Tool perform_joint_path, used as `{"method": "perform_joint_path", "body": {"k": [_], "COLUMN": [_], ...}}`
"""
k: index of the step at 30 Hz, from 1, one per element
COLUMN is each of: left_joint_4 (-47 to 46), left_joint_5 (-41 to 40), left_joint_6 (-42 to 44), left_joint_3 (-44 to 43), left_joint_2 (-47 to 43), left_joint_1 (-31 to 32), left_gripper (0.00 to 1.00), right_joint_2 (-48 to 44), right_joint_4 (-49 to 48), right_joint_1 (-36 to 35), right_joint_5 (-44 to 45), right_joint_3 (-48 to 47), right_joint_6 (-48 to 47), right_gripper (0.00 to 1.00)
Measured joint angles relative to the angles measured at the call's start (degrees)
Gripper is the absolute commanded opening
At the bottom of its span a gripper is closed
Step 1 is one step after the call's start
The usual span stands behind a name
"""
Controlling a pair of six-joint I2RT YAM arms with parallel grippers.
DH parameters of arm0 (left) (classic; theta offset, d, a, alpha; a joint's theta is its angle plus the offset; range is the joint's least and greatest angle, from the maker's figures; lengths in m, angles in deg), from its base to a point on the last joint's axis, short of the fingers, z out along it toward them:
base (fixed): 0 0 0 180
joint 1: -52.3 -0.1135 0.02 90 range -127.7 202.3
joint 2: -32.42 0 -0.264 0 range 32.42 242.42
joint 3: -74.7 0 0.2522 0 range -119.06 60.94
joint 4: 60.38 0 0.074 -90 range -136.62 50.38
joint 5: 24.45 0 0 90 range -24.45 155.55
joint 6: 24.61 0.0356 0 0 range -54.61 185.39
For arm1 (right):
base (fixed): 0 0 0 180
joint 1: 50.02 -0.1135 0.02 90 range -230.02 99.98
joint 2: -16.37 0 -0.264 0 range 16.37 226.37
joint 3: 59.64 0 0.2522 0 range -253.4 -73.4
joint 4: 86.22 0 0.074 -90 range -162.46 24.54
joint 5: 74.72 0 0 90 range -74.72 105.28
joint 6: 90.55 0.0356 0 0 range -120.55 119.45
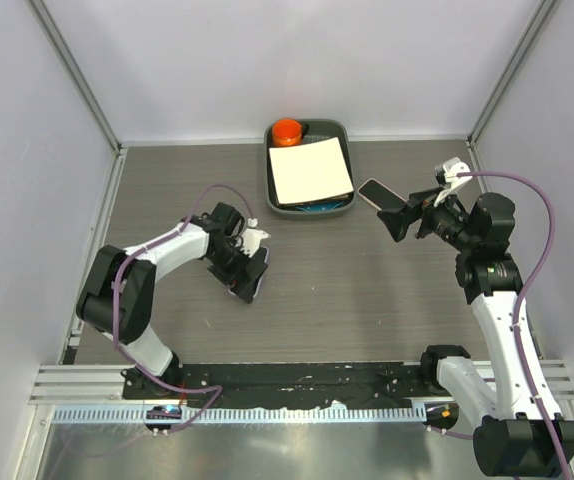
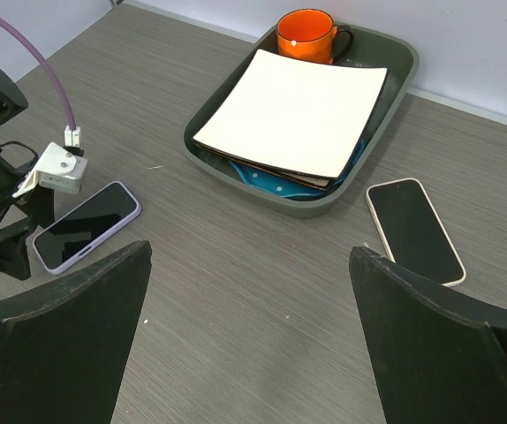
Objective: Take the phone out of the phone case
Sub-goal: Move the phone to the center of the board, then pick up the phone at the center of the board.
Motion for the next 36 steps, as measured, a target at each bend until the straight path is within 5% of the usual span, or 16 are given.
{"method": "perform_joint_path", "body": {"k": [13,36], "left_joint_4": [0.1,0.0], "left_joint_5": [5.7,9.8], "left_joint_6": [4.5,5.2], "left_joint_3": [0.8,-15.9], "left_joint_2": [-0.2,13.7], "left_joint_1": [8.6,17.2], "left_gripper": [0.98,1.00], "right_joint_2": [0.0,0.1], "right_joint_4": [0.0,0.0], "right_joint_1": [0.0,0.0], "right_joint_5": [0.1,0.7], "right_joint_3": [0.0,0.0], "right_joint_6": [0.0,-1.7], "right_gripper": [1.00,1.00]}}
